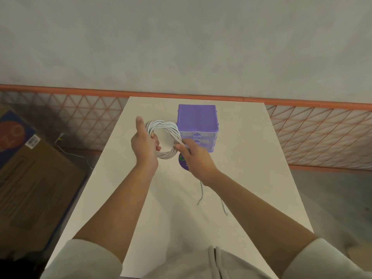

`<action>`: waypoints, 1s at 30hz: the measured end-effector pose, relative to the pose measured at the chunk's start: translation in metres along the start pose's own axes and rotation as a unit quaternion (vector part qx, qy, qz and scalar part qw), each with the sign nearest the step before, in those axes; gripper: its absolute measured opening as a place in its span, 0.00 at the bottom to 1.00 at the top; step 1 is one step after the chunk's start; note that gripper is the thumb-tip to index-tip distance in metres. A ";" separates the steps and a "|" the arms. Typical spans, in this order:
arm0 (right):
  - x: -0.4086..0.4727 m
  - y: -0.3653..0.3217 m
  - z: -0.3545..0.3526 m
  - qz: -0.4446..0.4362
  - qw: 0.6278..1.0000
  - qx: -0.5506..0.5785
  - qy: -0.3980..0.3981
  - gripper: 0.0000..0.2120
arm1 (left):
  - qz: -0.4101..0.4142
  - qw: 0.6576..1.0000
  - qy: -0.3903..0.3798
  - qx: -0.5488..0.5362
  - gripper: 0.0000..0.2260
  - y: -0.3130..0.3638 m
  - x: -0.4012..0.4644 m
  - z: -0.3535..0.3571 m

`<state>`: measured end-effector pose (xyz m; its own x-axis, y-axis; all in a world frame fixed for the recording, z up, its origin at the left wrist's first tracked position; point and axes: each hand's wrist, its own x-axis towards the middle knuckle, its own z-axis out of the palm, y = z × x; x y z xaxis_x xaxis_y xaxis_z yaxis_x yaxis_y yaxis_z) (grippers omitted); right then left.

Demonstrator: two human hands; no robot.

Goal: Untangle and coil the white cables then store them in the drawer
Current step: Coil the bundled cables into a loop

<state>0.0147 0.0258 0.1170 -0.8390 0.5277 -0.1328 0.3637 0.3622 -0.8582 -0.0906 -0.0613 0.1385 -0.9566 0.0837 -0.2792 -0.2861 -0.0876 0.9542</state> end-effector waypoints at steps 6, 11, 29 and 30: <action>0.007 0.015 -0.016 0.008 0.998 0.066 0.019 0.11 | -0.082 0.959 -0.267 -0.039 0.22 -0.004 0.008 -0.012; 0.009 0.013 -0.038 0.020 0.995 0.100 0.002 0.16 | -0.154 0.890 -0.425 0.055 0.27 0.009 0.000 -0.019; 0.009 0.002 -0.061 -0.011 0.998 -0.058 -0.004 0.31 | -0.183 0.839 -0.507 0.072 0.19 -0.006 0.003 -0.034; 0.011 0.000 -0.061 -0.018 0.997 -0.078 0.013 0.32 | -0.192 0.824 -0.528 0.072 0.21 -0.006 0.003 -0.037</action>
<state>0.0305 0.0784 0.1463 -0.8426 0.5314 -0.0876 0.3931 0.4957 -0.7744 -0.0942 -0.0968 0.1282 -0.1944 0.9011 -0.3875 -0.4745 0.2593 0.8412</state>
